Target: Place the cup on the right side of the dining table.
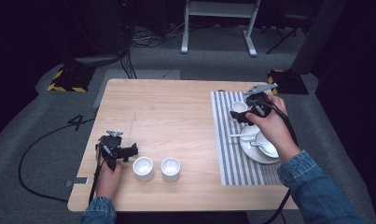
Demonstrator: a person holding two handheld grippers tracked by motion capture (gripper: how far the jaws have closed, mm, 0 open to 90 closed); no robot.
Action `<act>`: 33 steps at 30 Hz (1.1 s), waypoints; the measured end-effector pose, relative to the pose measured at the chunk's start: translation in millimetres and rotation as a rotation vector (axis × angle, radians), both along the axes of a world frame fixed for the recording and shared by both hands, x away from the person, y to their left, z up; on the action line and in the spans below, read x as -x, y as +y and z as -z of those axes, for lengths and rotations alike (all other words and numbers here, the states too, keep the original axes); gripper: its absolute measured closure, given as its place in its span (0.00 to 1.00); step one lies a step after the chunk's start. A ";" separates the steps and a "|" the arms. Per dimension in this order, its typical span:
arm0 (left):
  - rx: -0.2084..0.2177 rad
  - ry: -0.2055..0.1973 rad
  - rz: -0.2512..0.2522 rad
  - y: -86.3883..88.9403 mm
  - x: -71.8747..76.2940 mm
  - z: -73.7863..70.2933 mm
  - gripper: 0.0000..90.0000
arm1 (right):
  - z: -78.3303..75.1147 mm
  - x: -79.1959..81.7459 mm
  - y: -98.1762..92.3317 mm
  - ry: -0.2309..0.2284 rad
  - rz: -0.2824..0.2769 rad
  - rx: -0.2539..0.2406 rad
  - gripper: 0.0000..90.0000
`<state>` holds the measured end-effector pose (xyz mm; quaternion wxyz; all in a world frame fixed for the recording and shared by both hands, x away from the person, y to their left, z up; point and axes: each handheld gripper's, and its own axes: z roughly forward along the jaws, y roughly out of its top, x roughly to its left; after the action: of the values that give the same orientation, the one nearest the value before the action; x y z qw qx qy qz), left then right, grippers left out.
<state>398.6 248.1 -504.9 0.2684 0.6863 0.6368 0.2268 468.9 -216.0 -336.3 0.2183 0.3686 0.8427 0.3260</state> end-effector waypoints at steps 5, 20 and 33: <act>-0.001 0.001 0.001 0.0 -0.1 -0.1 0.00 | 3.7 18.2 4.6 -0.009 -0.041 0.005 0.22; 0.000 0.001 -0.009 -1.2 0.4 -0.1 0.00 | 31.9 61.0 21.0 0.047 -0.159 0.006 0.25; 0.000 0.001 -0.009 -1.2 0.4 -0.1 0.00 | 61.1 85.9 28.8 0.142 -0.248 0.088 0.24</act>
<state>398.2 246.9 -504.8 0.2669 0.6836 0.6400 0.2278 383.0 -187.2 -397.5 0.1322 0.2740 0.9085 0.2864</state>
